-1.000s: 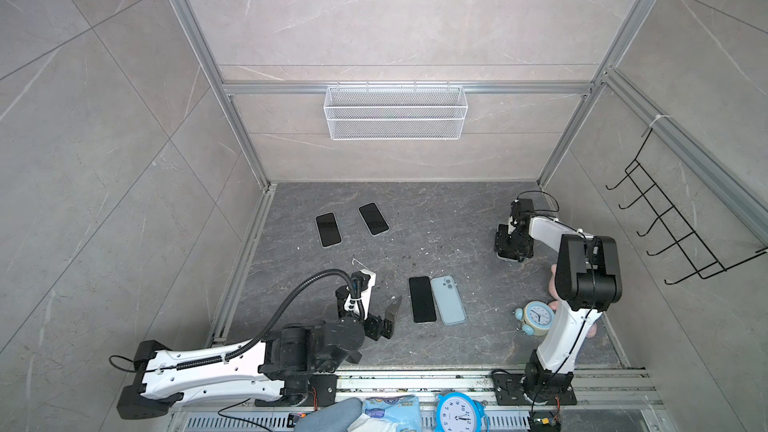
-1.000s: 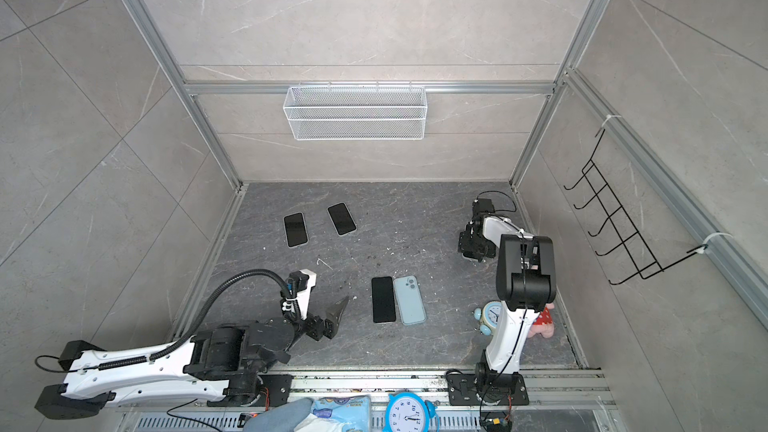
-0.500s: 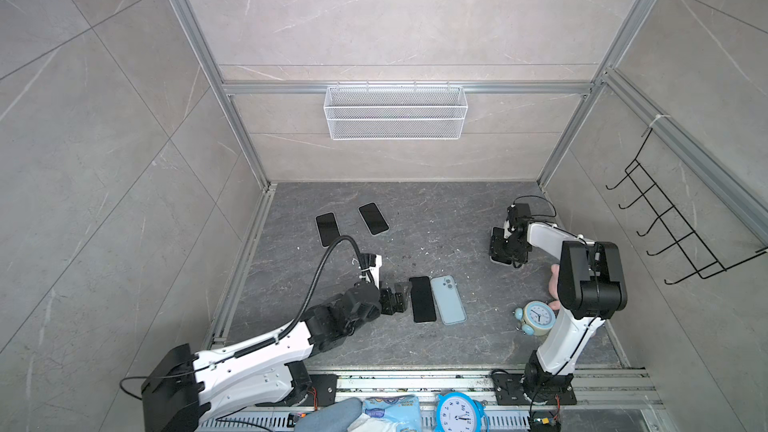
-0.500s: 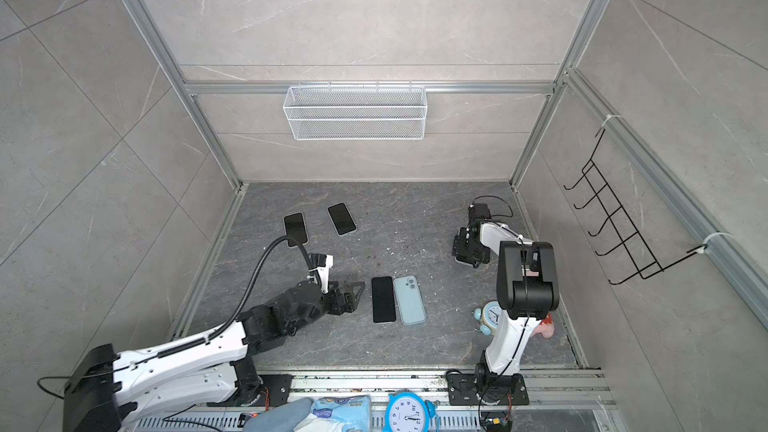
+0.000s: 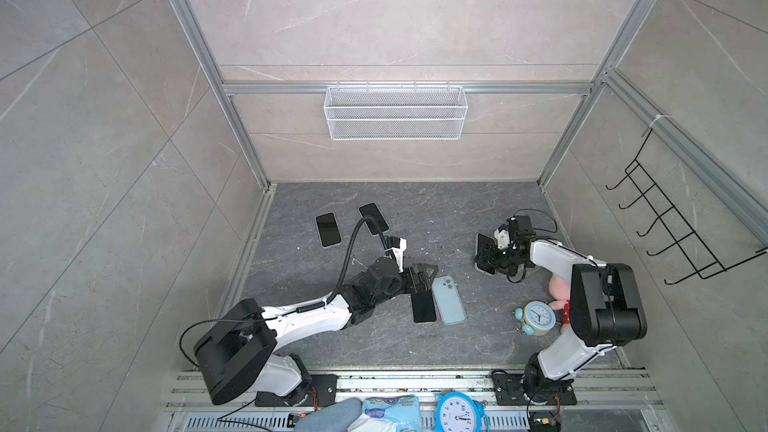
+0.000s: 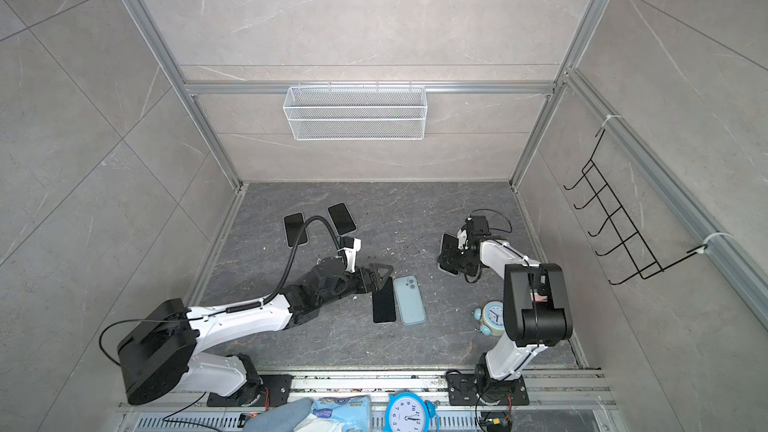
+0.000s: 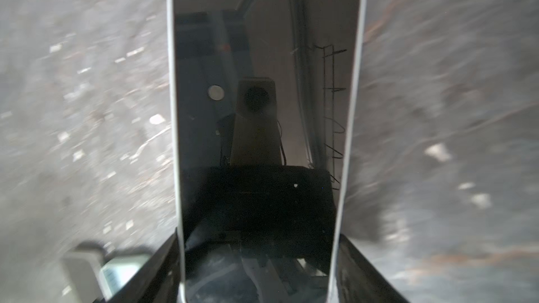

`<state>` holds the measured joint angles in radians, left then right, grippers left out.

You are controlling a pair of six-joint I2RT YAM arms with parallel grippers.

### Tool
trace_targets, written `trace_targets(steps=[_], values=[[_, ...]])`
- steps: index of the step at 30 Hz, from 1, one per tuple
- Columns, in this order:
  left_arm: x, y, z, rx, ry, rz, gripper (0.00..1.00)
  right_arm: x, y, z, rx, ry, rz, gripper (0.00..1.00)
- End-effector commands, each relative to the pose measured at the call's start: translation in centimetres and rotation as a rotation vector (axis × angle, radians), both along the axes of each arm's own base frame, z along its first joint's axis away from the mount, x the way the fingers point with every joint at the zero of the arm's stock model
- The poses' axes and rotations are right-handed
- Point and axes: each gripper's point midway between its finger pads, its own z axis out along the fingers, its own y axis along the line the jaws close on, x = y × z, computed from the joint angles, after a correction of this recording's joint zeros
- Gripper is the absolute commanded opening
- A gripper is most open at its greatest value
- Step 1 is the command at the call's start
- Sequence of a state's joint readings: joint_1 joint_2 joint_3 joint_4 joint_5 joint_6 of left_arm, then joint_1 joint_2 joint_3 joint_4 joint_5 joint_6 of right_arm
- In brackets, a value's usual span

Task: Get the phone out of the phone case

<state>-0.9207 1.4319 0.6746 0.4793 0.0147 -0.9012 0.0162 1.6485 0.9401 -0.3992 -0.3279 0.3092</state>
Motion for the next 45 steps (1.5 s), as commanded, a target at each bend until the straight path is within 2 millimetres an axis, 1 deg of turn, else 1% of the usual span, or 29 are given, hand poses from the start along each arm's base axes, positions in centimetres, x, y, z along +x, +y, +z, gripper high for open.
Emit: trace_targets(steps=[1,4,7,12,13,15,19,23,25,30,34,36,38,40,42,45], values=[[1.7,-1.7,2.3,-0.151,-0.024,-0.004,0.95,0.5,3.6,3.3,0.159,-0.118,0.060,0.11],[2.9,-2.6,1.8,-0.204,0.001,-0.013,0.95,-0.3,6.1,4.1,0.186,-0.150,0.135,0.10],[4.1,-3.2,1.1,-0.226,0.029,-0.006,0.95,-1.1,8.0,4.5,0.212,-0.163,0.187,0.09],[5.7,-3.6,0.3,-0.277,0.058,0.011,0.94,-3.1,11.0,4.7,0.259,-0.176,0.282,0.08],[6.0,-3.6,0.1,-0.291,0.061,0.016,0.91,-3.5,11.6,4.8,0.271,-0.178,0.300,0.08],[6.6,-3.5,0.0,-0.311,0.059,0.022,0.89,-4.2,12.4,5.1,0.294,-0.184,0.319,0.08],[7.6,-3.4,-1.1,-0.293,0.084,0.040,0.86,-5.7,14.3,6.1,0.350,-0.198,0.367,0.08],[8.0,-3.5,-2.4,-0.276,0.131,0.042,0.82,-6.8,15.2,6.8,0.339,-0.207,0.410,0.07],[8.1,-3.6,-2.7,-0.277,0.142,0.043,0.80,-7.3,15.6,6.7,0.332,-0.199,0.428,0.07],[8.2,-3.7,-3.1,-0.263,0.160,0.043,0.64,-8.0,16.2,6.5,0.307,-0.191,0.460,0.07],[8.1,-3.7,-3.5,-0.256,0.170,0.044,0.47,-8.1,16.6,6.3,0.299,-0.185,0.469,0.06],[8.2,-3.6,-3.6,-0.251,0.175,0.045,0.40,-8.2,16.8,6.2,0.294,-0.180,0.474,0.06],[8.1,-3.6,-3.9,-0.246,0.182,0.047,0.29,-8.1,16.8,6.2,0.278,-0.181,0.477,0.06],[8.1,-3.5,-4.2,-0.242,0.190,0.049,0.22,-8.1,16.8,6.1,0.269,-0.177,0.477,0.06],[8.0,-3.2,-4.4,-0.232,0.194,0.056,0.18,-8.1,16.8,6.2,0.268,-0.180,0.478,0.06],[7.8,-2.8,-4.6,-0.222,0.195,0.059,0.05,-8.2,16.8,6.2,0.262,-0.182,0.478,0.06]])
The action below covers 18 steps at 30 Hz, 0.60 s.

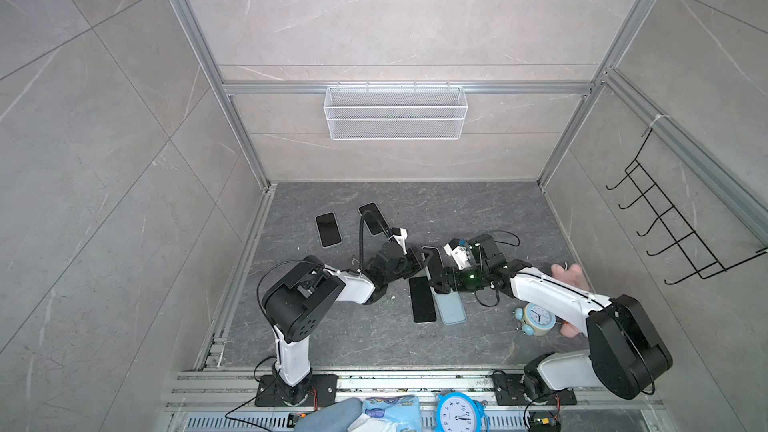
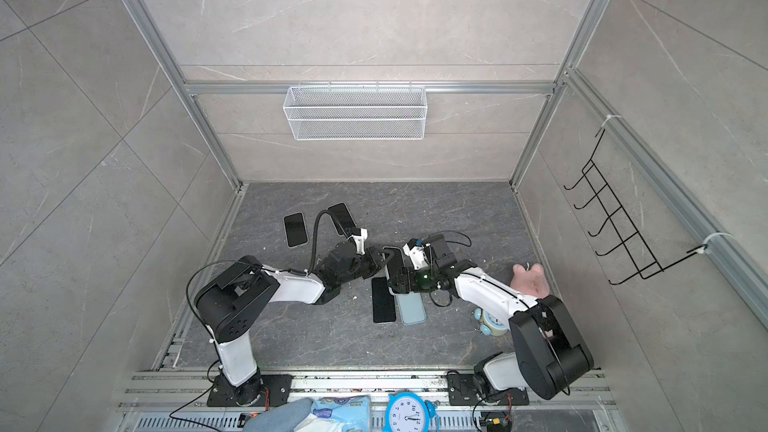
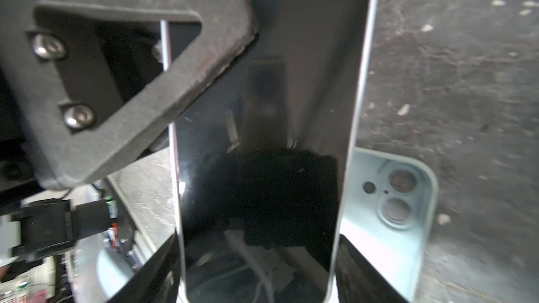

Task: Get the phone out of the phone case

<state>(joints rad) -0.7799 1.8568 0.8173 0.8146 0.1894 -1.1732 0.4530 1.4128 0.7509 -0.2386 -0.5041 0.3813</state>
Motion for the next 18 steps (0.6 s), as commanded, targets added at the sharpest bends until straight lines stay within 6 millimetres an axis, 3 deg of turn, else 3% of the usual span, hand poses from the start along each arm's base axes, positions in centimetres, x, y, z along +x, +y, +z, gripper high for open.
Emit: trace_targets(steps=[1,4,8,10,18], values=[[0.3,0.4,0.5,0.000,-0.030,-0.002,0.00,0.8,0.8,2.2,0.047,-0.048,0.011,0.06],[0.1,1.1,0.6,0.001,-0.031,0.013,0.00,0.8,0.8,3.2,0.066,-0.075,-0.021,0.12],[0.3,3.1,2.4,-0.059,-0.055,0.079,0.00,0.5,1.4,6.8,0.153,-0.165,-0.080,0.54],[0.5,4.3,3.9,-0.097,-0.082,0.122,0.00,0.0,1.9,9.0,0.232,-0.205,-0.104,0.66],[0.4,9.6,12.4,-0.301,-0.225,0.349,0.00,-3.3,2.1,16.9,0.498,-0.357,-0.203,0.82]])
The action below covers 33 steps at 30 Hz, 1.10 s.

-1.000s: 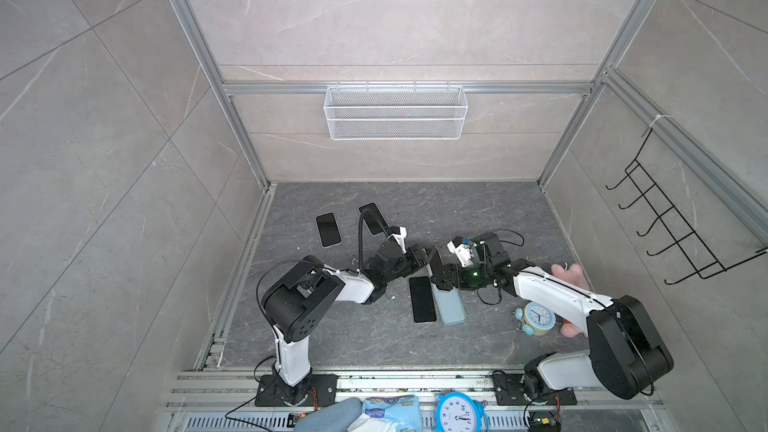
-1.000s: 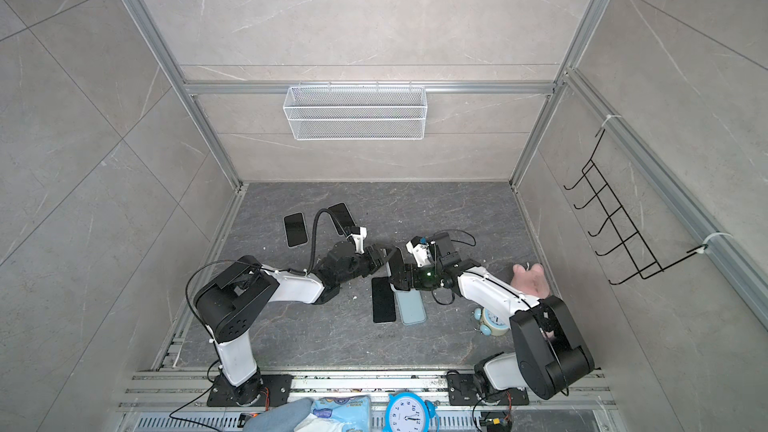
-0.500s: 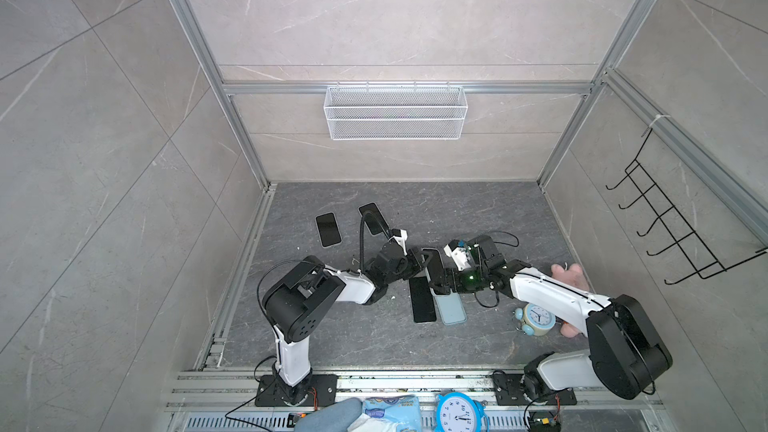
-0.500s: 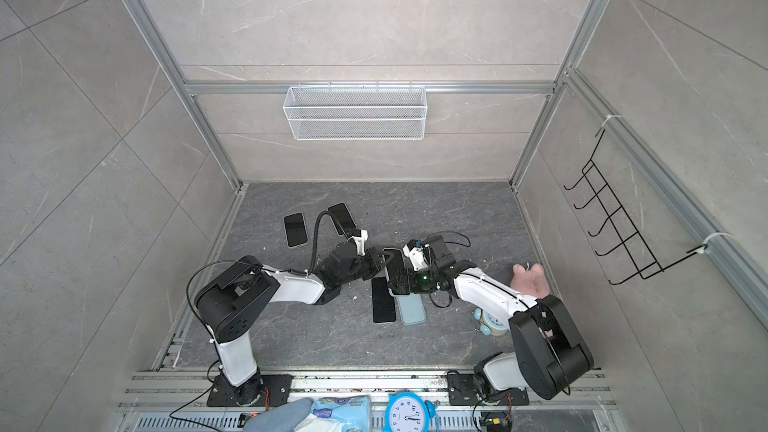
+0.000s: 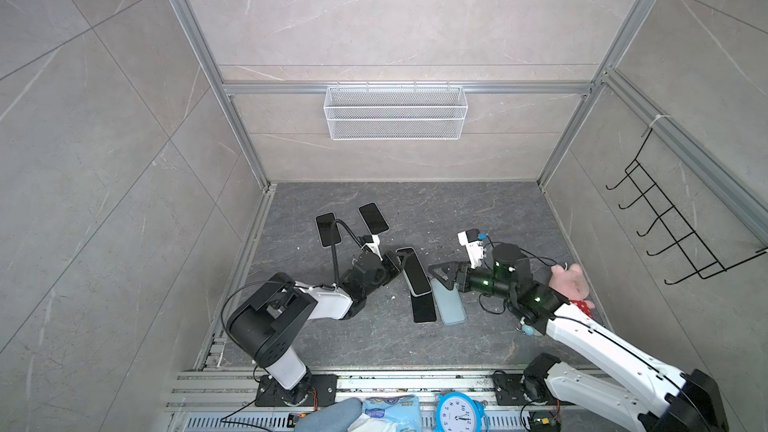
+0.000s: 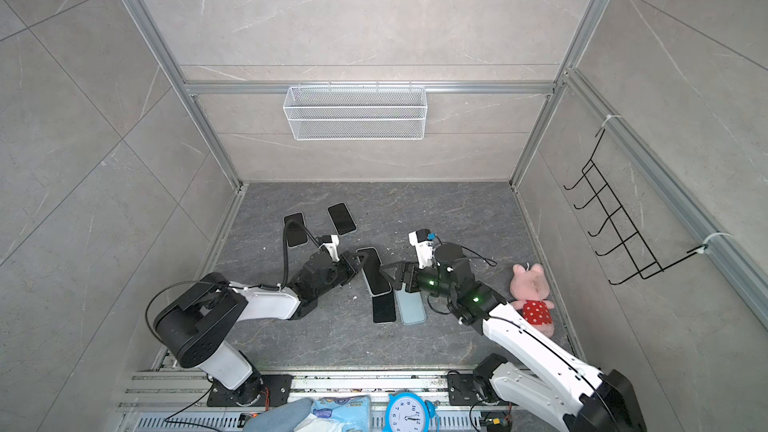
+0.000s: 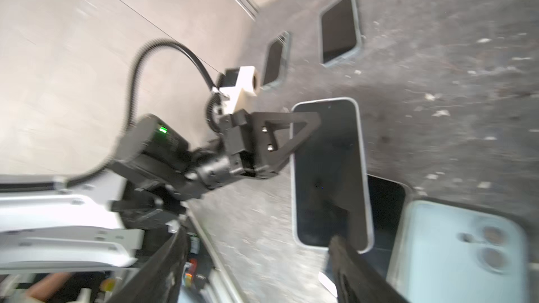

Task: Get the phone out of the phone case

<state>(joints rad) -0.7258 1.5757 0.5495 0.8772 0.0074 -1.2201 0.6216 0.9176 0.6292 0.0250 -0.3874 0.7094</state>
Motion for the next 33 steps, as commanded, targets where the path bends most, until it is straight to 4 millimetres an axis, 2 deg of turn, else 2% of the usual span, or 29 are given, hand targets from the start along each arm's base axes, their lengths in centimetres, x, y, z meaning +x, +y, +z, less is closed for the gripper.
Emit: trace_targets(steps=[1,3,6,9,15,26,29,33], values=[[0.9,1.9,10.4,-0.269,-0.204,0.126,0.00,-0.4,-0.6,2.6,0.152,-0.023,-0.092,0.83],[0.7,2.6,12.3,-0.331,-0.226,0.147,0.00,-0.9,-0.9,3.2,0.210,-0.039,-0.107,0.84],[0.3,3.6,14.1,-0.420,-0.233,0.183,0.00,-1.6,-1.2,3.6,0.288,-0.052,-0.118,0.84],[-0.3,4.5,15.0,-0.481,-0.236,0.211,0.00,-2.2,-1.0,4.2,0.383,-0.080,-0.107,0.83],[-1.8,5.8,16.9,-0.573,-0.272,0.253,0.00,-3.1,0.8,4.1,0.429,-0.086,-0.068,0.81],[-3.7,5.4,17.1,-0.661,-0.245,0.298,0.00,-3.4,4.7,3.3,0.540,-0.098,-0.029,0.72],[-4.0,5.1,16.9,-0.675,-0.227,0.296,0.00,-3.2,5.1,2.8,0.551,-0.097,-0.044,0.67],[-4.1,5.3,16.4,-0.680,-0.213,0.319,0.00,-3.2,4.7,3.2,0.587,-0.117,-0.057,0.60]])
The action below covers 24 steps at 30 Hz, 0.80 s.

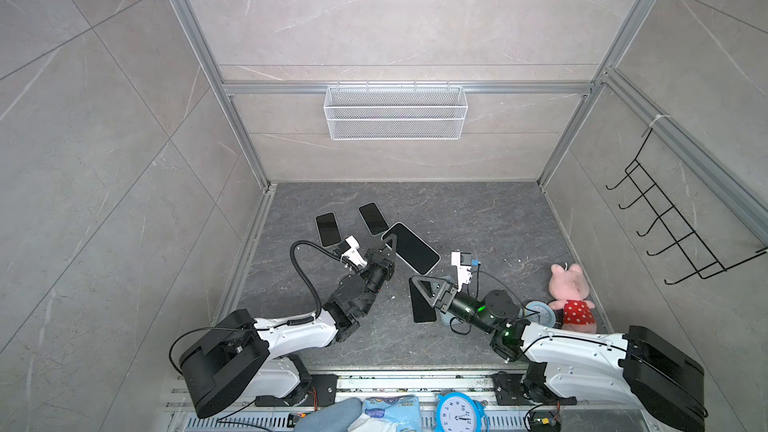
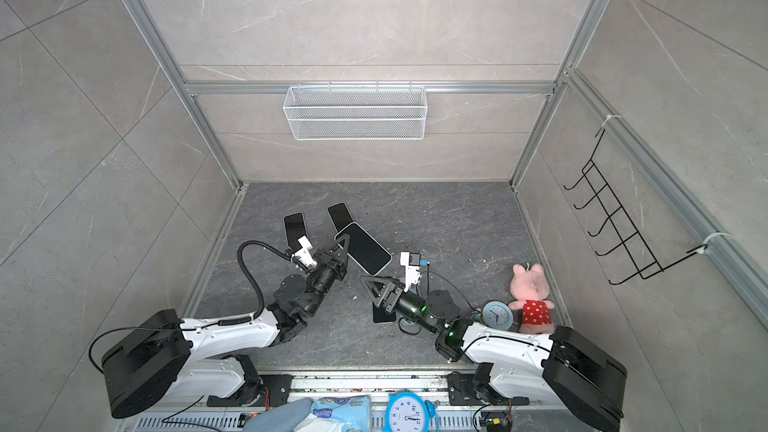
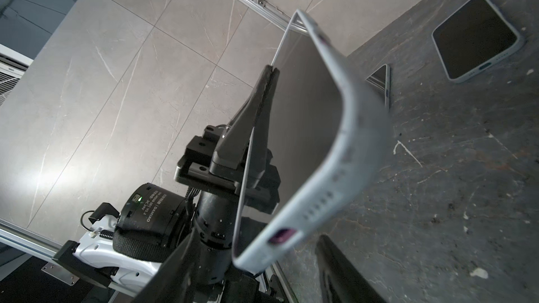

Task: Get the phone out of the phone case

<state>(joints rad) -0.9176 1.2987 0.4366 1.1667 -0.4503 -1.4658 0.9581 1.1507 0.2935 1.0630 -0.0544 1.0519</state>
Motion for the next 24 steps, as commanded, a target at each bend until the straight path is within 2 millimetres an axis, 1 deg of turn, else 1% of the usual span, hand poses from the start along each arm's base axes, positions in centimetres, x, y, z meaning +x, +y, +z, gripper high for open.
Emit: trace_targets(steps=[1,4,7,10,16,22,24], values=[[-0.5,1.8,3.5,-0.158,-0.064,0.048,0.00,0.0,-0.9,2.4,0.098,-0.053,-0.041,0.58],[-0.6,2.0,3.2,-0.157,-0.058,0.056,0.00,0.1,-0.9,2.2,0.088,-0.050,-0.048,0.52],[-0.5,2.1,2.9,-0.154,-0.053,0.061,0.00,0.1,-0.9,2.4,0.099,-0.054,-0.051,0.45],[-0.6,2.2,2.8,-0.151,-0.050,0.065,0.00,0.3,-0.4,2.3,0.092,-0.048,-0.044,0.36],[-0.6,2.4,2.6,-0.148,-0.049,0.069,0.00,0.4,-0.2,1.9,0.103,-0.044,-0.042,0.26],[-0.8,2.5,2.4,-0.149,-0.047,0.067,0.00,0.4,-0.2,1.6,0.100,-0.040,-0.046,0.12],[-0.8,2.5,2.6,-0.148,-0.051,0.066,0.00,0.4,-0.4,1.5,0.118,-0.020,-0.045,0.09]])
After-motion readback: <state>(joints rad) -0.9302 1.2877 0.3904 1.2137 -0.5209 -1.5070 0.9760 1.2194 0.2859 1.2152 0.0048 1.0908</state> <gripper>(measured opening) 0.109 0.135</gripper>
